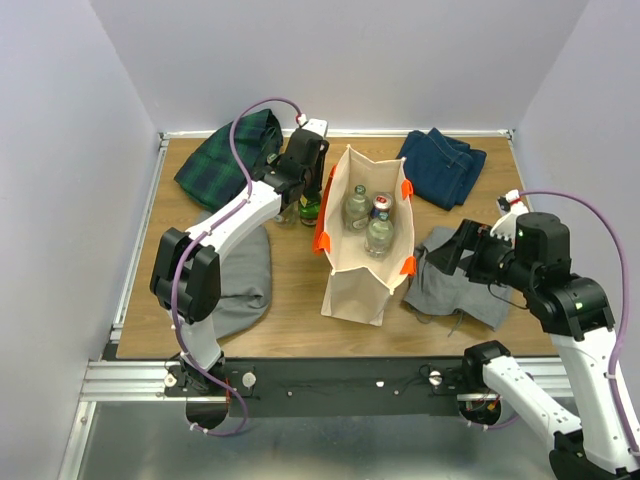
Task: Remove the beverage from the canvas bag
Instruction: Place the drink at the center of the board.
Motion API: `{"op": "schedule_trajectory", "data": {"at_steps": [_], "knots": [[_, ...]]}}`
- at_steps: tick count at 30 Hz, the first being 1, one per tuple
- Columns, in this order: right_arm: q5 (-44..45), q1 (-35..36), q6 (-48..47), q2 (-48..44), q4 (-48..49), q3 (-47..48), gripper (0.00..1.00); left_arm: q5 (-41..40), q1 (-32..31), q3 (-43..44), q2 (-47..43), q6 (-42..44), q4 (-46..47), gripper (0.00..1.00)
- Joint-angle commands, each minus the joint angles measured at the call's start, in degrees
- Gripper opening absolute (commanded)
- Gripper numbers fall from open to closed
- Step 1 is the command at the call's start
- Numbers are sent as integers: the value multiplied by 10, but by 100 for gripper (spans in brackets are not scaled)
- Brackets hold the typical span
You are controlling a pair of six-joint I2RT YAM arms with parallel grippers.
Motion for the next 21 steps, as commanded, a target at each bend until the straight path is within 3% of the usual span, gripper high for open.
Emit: {"op": "schedule_trajectory", "data": {"at_steps": [1,7,10,15,21], "knots": [[7,2,3,-15,-2,7,96,-27,2,-4,-24,-11,17,43],[6,2,3,-20,-4,9,96,-34,3,1,-21,-12,2,46],[5,2,3,-21,-1,8,96,-46,3,-2,-24,-18,-4,55],[-1,2,4,-19,1,7,96,-48,2,-8,-32,-17,-8,55],[-5,2,3,-17,8,4,96,-50,3,-14,-65,-15,-11,67]]}}
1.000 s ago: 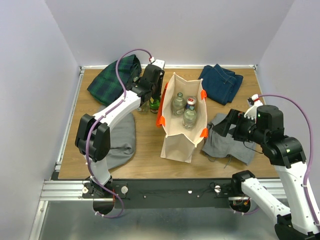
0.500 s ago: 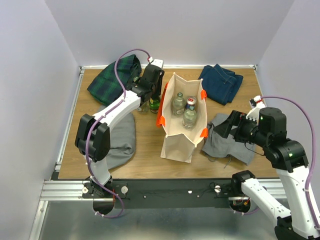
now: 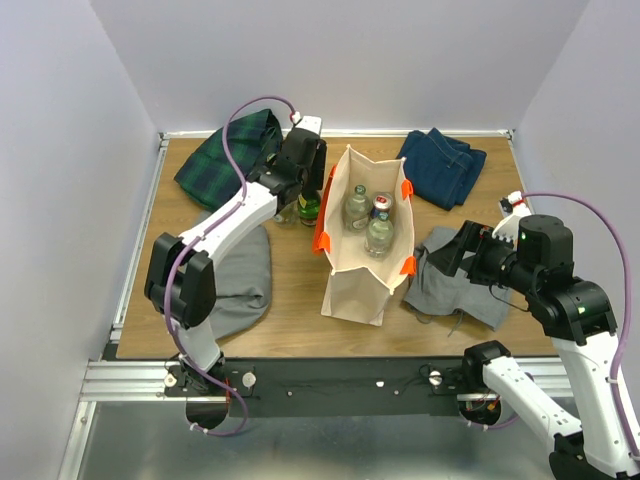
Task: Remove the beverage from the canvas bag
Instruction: Place the drink at the center of the board.
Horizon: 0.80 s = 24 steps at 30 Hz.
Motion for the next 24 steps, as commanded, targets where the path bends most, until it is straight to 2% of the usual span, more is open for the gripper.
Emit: {"op": "schedule_trajectory", "data": {"at_steps": [1,4,5,6,15,16,17,20,24], "knots": [[-6,2,2,-2,12,4,96,-20,2,-2,-54,-3,-9,69],[-12,2,0,0,15,4,96,-25,2,13,-74,4,-32,77],[-13,2,-1,0,16,3,96,-22,2,15,-89,7,-39,90],[-14,2,-3,1,17,2,96,-9,2,17,-97,11,-40,99],[-6,2,-14,1,13,-3,96,109,2,57,-194,35,-111,99],[-7,2,-13,1,17,-4,96,130,0,67,-201,38,-118,99],[-8,2,-13,1,17,-8,96,194,1,72,-210,49,-132,99],[-15,2,-11,3,25,-12,96,279,-12,111,-211,59,-184,99],[-15,2,-10,3,27,-12,96,304,-50,130,-212,69,-215,99]]}}
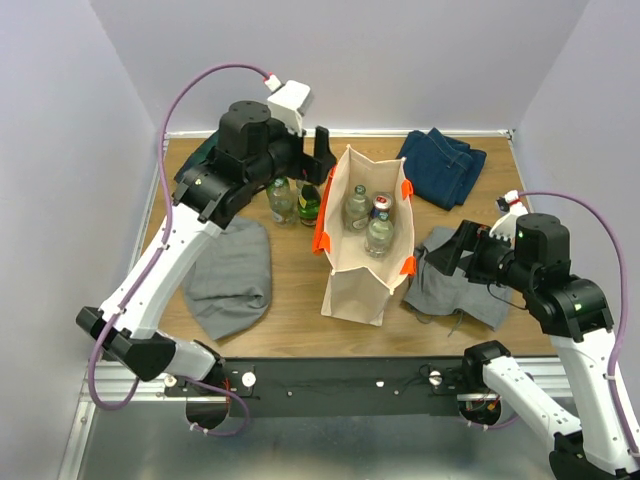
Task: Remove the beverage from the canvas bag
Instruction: Place the drink at the center of the board, then take out the drink from the canvas bag.
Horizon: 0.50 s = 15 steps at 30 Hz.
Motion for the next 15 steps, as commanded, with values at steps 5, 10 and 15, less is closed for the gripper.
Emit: {"op": "schedule_trajectory", "data": {"at_steps": [5,10,15], "knots": [[-5,2,-2,-16,16,-16,96,82,-100,23,16,11,-80,99],[4,2,-3,-22,6,-17,96,49,-138,17,37,-4,-64,99],[9,2,-7,-22,3,-17,96,23,-174,35,87,-11,-74,99]]}}
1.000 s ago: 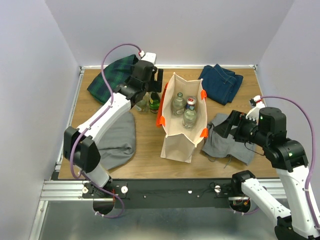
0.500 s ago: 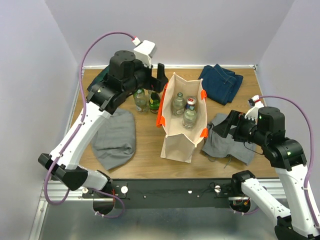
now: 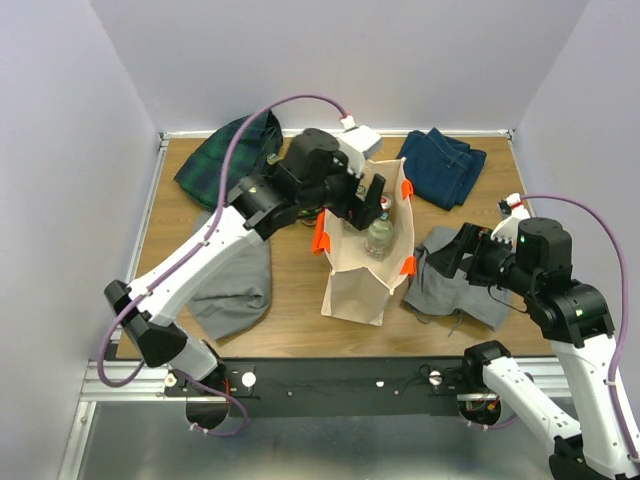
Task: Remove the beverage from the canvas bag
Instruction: Take out the drink from the canvas bag.
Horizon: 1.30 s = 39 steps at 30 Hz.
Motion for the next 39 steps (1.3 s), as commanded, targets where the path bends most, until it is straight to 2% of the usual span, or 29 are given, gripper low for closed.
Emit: {"op": "schedule_trajectory", "data": {"at_steps": [1,15,23,39], "knots": [[9,2,-7,-4,-3,-4,96,-30,-33,18,47,-14,-15,99],[23,2,-22,0,-7,-7,96,-103,-43,25,149,-59,3,98],[52,2,-17,-2,5,6,96,-131,-44,77,213,-74,-16,96],[87,2,-14,-13,6,13,96,-151,-45,120,288,-89,-39,91]]}}
